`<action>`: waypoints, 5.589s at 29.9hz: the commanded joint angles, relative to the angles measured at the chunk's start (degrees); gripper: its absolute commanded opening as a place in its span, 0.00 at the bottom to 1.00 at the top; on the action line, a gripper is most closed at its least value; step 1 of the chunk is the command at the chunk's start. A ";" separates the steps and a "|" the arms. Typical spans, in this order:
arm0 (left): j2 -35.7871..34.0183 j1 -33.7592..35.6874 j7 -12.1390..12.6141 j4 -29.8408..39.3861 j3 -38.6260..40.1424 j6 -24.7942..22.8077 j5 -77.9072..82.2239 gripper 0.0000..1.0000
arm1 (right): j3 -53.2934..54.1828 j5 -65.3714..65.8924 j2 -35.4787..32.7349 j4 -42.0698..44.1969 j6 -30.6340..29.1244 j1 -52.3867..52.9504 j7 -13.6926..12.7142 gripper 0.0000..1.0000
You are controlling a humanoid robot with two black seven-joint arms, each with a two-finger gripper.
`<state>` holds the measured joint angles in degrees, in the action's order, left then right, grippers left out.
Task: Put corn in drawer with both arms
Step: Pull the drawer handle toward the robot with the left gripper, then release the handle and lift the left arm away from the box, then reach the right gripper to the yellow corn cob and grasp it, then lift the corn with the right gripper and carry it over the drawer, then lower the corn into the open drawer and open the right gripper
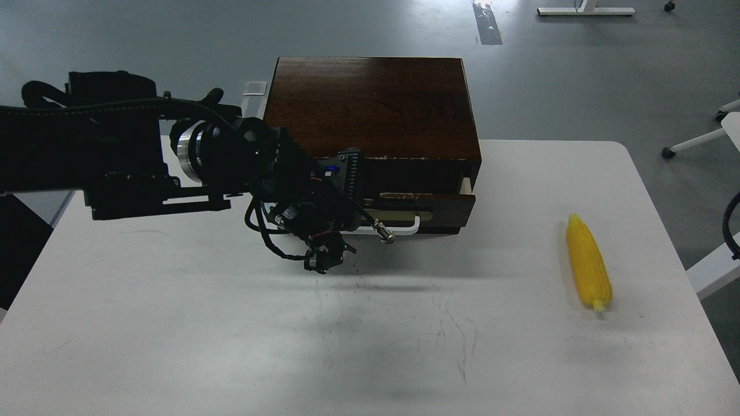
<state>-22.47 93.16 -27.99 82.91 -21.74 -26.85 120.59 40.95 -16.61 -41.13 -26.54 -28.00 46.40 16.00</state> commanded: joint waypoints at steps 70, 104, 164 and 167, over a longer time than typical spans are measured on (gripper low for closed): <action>-9.61 -38.83 2.50 -39.67 55.75 -1.15 -124.37 0.98 | -20.02 73.01 -20.04 -40.33 0.00 9.14 -10.45 1.00; -11.81 -40.33 1.88 -39.05 57.78 -1.15 -124.19 0.98 | -41.04 87.19 -4.23 -30.77 4.01 5.36 -11.43 0.57; -19.45 -41.21 2.24 -37.56 56.99 -1.15 -123.93 0.98 | -47.46 135.09 13.53 -59.16 2.78 42.89 -4.66 0.22; -19.45 -41.39 2.32 -37.56 56.99 -1.15 -123.84 0.98 | -47.37 135.00 13.53 -58.37 2.86 42.63 -4.66 0.37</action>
<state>-41.95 51.93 -25.83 45.36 35.32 -28.00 -3.34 -6.51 118.44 -27.66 -85.56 -25.22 89.29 11.37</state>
